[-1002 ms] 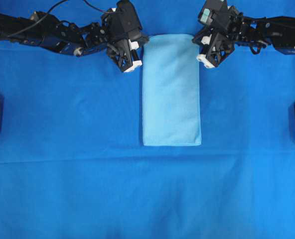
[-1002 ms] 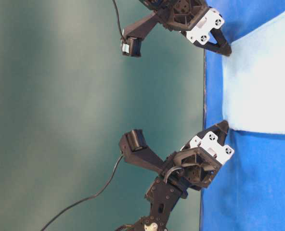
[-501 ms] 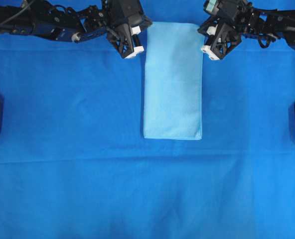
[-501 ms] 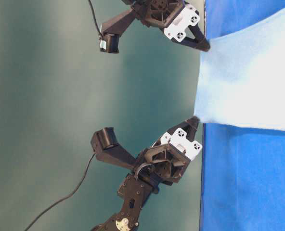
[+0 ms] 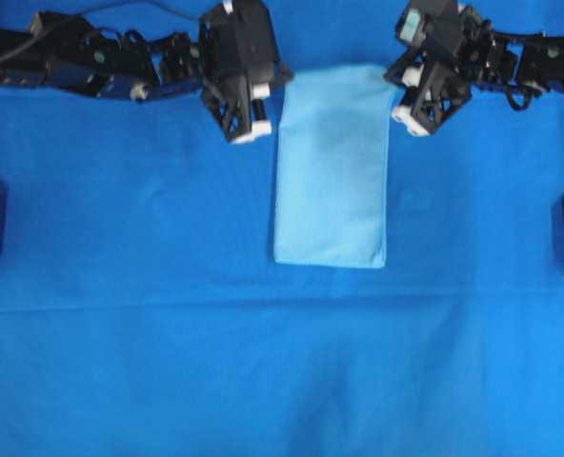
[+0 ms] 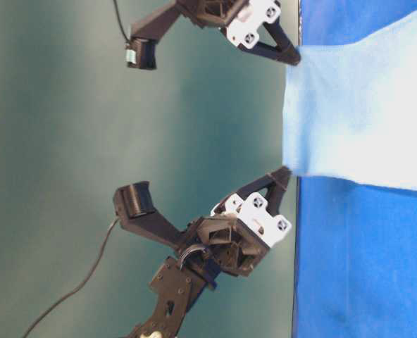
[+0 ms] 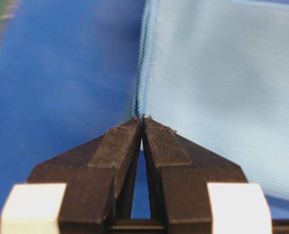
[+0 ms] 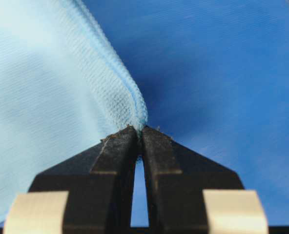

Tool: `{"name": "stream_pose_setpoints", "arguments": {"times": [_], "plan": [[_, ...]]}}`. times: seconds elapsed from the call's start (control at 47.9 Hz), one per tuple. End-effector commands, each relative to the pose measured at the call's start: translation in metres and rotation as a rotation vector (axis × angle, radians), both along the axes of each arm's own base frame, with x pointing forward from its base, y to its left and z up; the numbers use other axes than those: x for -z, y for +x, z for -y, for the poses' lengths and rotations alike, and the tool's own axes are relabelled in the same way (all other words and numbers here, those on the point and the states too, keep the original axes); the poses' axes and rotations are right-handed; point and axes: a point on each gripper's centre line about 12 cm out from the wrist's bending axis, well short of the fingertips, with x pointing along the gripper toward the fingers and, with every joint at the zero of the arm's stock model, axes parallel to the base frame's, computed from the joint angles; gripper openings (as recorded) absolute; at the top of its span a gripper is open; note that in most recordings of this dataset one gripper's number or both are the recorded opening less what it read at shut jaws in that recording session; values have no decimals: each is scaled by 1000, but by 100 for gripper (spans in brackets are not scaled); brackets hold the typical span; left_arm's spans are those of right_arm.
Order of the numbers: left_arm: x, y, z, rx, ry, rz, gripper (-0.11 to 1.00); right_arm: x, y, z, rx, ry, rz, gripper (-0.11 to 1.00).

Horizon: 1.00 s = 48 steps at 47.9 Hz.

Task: Fold the light blue towel.
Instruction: 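Lift the far corners and fold them toward the near edge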

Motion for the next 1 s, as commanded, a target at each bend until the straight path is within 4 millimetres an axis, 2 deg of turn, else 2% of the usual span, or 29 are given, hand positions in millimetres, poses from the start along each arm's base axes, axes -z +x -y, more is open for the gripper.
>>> {"name": "stream_pose_setpoints", "arguments": {"times": [0.0,0.23,0.376,0.564,0.752,0.981], "plan": [[-19,1,25,57,5,13,3,-14,3,-19,-26,11,17,5],[-12,-4,89,184,-39,-44,3,-8,4,-73,-89,100,-15,5],[-7,-6,119,230,-78,-62,3,-5,8,-107,-131,157,-24,5],[-4,-6,148,284,-102,-76,3,-1,10,-139,-170,203,-46,5],[0,-6,167,323,-112,-86,3,2,12,-158,-198,230,-49,5],[9,-3,169,328,-111,-83,3,15,17,-161,-203,243,-63,5]]}}
